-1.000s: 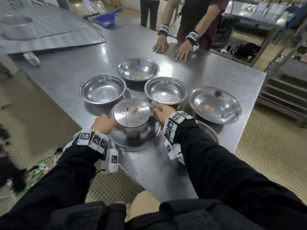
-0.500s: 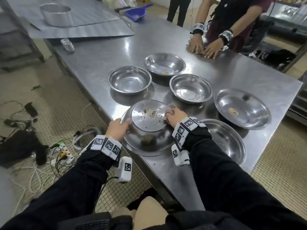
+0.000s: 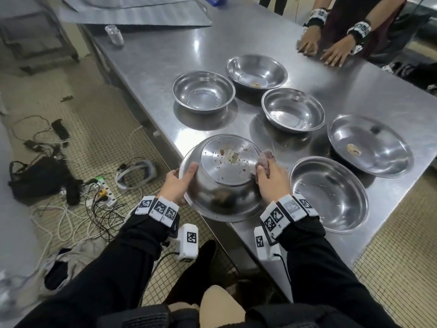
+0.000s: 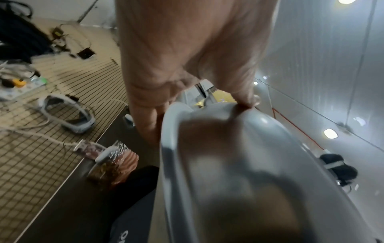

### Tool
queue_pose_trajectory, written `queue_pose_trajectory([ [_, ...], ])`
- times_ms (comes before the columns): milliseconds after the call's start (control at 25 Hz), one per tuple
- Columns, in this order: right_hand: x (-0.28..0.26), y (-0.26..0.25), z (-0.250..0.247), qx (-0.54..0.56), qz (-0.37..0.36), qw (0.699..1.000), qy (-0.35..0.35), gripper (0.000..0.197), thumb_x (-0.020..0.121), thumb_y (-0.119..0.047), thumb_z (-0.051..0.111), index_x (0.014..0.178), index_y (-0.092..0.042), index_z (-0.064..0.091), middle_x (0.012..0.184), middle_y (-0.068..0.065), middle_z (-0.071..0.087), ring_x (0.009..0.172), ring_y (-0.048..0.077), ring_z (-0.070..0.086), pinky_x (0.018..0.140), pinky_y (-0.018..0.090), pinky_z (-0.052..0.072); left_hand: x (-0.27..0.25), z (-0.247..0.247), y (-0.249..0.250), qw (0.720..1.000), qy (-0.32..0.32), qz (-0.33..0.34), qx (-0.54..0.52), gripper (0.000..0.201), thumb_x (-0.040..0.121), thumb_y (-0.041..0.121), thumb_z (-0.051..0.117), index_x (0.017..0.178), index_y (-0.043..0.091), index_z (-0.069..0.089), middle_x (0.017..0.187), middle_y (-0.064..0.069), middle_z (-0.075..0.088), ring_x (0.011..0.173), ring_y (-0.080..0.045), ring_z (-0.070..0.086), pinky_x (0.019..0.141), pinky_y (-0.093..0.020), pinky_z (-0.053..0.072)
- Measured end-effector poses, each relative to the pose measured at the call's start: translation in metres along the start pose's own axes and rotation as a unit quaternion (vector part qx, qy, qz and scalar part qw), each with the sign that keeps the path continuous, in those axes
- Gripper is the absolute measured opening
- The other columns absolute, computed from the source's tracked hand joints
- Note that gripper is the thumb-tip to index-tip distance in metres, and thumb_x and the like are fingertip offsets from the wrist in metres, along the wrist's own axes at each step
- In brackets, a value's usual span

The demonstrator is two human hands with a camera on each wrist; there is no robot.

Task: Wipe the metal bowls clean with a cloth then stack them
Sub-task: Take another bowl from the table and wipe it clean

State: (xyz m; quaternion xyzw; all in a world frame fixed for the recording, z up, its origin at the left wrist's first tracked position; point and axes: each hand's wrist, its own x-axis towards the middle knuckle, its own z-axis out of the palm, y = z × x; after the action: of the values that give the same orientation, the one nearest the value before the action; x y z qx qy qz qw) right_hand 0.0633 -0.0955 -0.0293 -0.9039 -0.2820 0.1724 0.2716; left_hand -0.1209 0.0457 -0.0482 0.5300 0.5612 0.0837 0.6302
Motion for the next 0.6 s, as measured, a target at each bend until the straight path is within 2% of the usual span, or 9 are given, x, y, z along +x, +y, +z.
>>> queue_pose_trajectory([
  [40, 0.000, 0.000, 0.001, 0.018, -0.004, 1.000, 0.007, 0.042, 0.098, -0.034, 0.039, 0.138, -0.019, 0.042, 0.118, 0.020, 0.054, 0.112, 0.034, 0.051, 0.101, 0.041, 0.040, 0.001, 0.002, -0.003, 1.000, -0.007, 0.014, -0.027, 0.127, 0.044, 0.090, 0.057, 0.143, 0.013, 0.036, 0.138, -0.017, 0.051, 0.100, -0.034, 0.062, 0.080, -0.041, 0.056],
  [80, -0.001, 0.000, 0.002, 0.036, -0.005, 0.999, 0.013, 0.042, 0.098, -0.035, 0.038, 0.138, -0.021, 0.042, 0.119, 0.018, 0.054, 0.113, 0.033, 0.051, 0.102, 0.042, 0.040, -0.001, 0.004, -0.005, 0.997, -0.003, 0.040, -0.071, 0.122, 0.042, 0.088, 0.060, 0.133, 0.007, 0.048, 0.128, -0.015, 0.059, 0.104, -0.033, 0.062, 0.085, -0.041, 0.054],
  [160, -0.004, -0.003, 0.001, 0.054, -0.011, 0.998, 0.023, 0.038, 0.099, -0.033, 0.038, 0.134, -0.021, 0.047, 0.120, 0.015, 0.055, 0.114, 0.029, 0.051, 0.103, 0.037, 0.038, -0.007, 0.005, 0.000, 0.986, 0.005, 0.074, -0.151, 0.094, 0.041, 0.079, 0.071, 0.105, 0.010, 0.063, 0.110, -0.009, 0.068, 0.106, -0.030, 0.062, 0.100, -0.049, 0.045],
  [240, -0.009, -0.010, -0.002, 0.052, -0.026, 0.998, 0.028, 0.037, 0.099, -0.030, 0.040, 0.133, -0.019, 0.050, 0.121, 0.013, 0.056, 0.113, 0.027, 0.051, 0.099, 0.032, 0.035, -0.011, 0.000, 0.008, 0.978, 0.021, 0.089, -0.185, 0.077, 0.041, 0.073, 0.076, 0.092, 0.015, 0.065, 0.100, -0.005, 0.071, 0.098, -0.025, 0.064, 0.103, -0.052, 0.041],
  [360, -0.016, -0.023, -0.010, 0.054, -0.059, 0.996, 0.036, 0.036, 0.100, -0.030, 0.040, 0.133, -0.019, 0.050, 0.123, 0.010, 0.055, 0.113, 0.024, 0.052, 0.095, 0.029, 0.035, -0.009, -0.009, 0.017, 0.971, 0.033, 0.107, -0.213, 0.069, 0.048, 0.066, 0.075, 0.090, 0.012, 0.065, 0.098, -0.007, 0.072, 0.096, -0.024, 0.065, 0.104, -0.049, 0.041],
  [400, -0.017, -0.028, -0.014, 0.067, -0.065, 0.995, 0.046, 0.036, 0.099, -0.030, 0.041, 0.132, -0.019, 0.050, 0.124, 0.009, 0.054, 0.114, 0.023, 0.051, 0.095, 0.028, 0.035, -0.009, -0.012, 0.022, 0.968, 0.034, 0.107, -0.222, 0.071, 0.048, 0.066, 0.075, 0.093, 0.011, 0.064, 0.100, -0.007, 0.071, 0.098, -0.025, 0.065, 0.104, -0.049, 0.041],
  [520, -0.017, -0.044, -0.032, 0.090, -0.083, 0.989, 0.086, 0.034, 0.099, -0.027, 0.042, 0.131, -0.019, 0.051, 0.120, 0.010, 0.055, 0.112, 0.022, 0.051, 0.092, 0.026, 0.033, -0.005, -0.019, 0.042, 0.962, 0.018, 0.111, -0.250, 0.097, 0.039, 0.072, 0.082, 0.109, 0.008, 0.063, 0.108, -0.008, 0.071, 0.103, -0.029, 0.065, 0.102, -0.048, 0.044],
  [600, -0.017, -0.052, -0.045, 0.103, -0.087, 0.984, 0.115, 0.034, 0.099, -0.027, 0.042, 0.130, -0.017, 0.052, 0.119, 0.009, 0.056, 0.112, 0.021, 0.050, 0.092, 0.025, 0.033, 0.003, -0.022, 0.060, 0.962, 0.006, 0.111, -0.249, 0.101, 0.036, 0.074, 0.083, 0.111, 0.009, 0.065, 0.107, -0.008, 0.072, 0.103, -0.030, 0.066, 0.100, -0.048, 0.046],
])
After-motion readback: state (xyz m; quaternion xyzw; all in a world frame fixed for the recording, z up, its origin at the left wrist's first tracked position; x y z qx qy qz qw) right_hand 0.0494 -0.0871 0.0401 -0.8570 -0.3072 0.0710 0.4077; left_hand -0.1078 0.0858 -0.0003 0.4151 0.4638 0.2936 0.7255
